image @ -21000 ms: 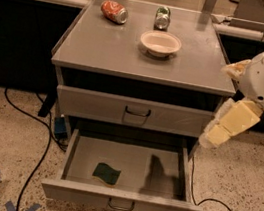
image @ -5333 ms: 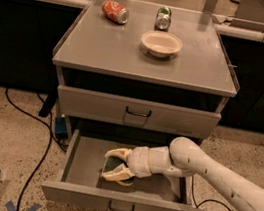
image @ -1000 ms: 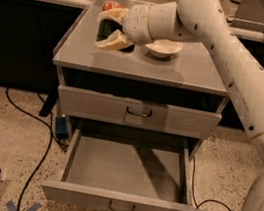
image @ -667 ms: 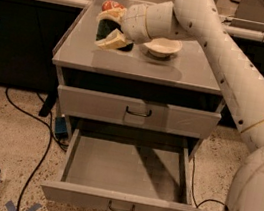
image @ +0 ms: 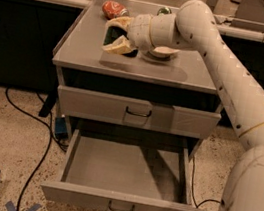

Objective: Pick sponge from middle drawer and place on counter

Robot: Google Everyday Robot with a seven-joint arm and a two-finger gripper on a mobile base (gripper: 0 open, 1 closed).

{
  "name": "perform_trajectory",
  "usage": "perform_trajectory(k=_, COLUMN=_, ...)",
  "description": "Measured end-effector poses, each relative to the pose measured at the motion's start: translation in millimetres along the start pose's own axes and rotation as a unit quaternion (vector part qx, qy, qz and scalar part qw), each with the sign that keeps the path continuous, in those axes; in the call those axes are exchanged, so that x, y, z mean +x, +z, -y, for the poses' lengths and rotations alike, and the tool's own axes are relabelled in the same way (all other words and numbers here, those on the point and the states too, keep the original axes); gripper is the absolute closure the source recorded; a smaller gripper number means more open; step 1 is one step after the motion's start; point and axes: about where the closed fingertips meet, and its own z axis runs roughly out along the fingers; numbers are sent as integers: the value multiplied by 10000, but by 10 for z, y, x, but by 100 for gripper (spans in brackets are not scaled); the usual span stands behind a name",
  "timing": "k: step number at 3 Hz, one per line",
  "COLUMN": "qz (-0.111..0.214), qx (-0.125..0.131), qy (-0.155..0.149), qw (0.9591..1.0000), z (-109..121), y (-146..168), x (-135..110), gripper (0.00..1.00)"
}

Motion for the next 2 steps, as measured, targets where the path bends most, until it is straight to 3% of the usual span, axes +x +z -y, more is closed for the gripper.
perform_trajectory(k=1, qz=-59, qx=-125, qy=16, qw=9999, z=36, y=149, x=93, gripper=100)
perform_trajectory(k=2, qz=-55, qx=-127, qy=9, qw=9999, z=44, y=155, x=86, gripper=81)
